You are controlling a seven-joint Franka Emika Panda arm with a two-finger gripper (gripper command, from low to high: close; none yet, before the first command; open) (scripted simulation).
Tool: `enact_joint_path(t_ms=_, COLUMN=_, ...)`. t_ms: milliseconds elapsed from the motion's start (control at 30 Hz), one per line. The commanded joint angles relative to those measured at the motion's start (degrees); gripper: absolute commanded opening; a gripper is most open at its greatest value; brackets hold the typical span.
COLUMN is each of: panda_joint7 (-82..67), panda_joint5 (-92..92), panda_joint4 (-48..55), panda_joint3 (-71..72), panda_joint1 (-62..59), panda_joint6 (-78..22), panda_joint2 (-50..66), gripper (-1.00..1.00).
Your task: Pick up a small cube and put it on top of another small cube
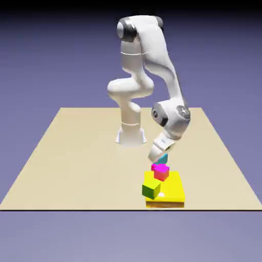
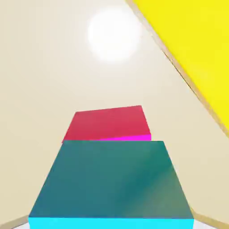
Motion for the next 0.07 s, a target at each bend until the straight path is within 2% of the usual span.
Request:
enact_joint_path(t_ms=0, panda_joint7=-0.77, panda_joint5=1.07, panda_joint4=0.64, panda_joint3=0.41, panda_joint1=0.03, panda_joint6=-2.49, panda_joint2=-1.93, gripper=1.0)
enact_joint_path(t_ms=33, panda_joint7=-1.54, panda_joint5=2.13, panda_joint4=1.28, panda_joint3=0.82, panda_joint1=0.06, panda_joint6=-4.98, panda_joint2=-3.86, gripper=1.0)
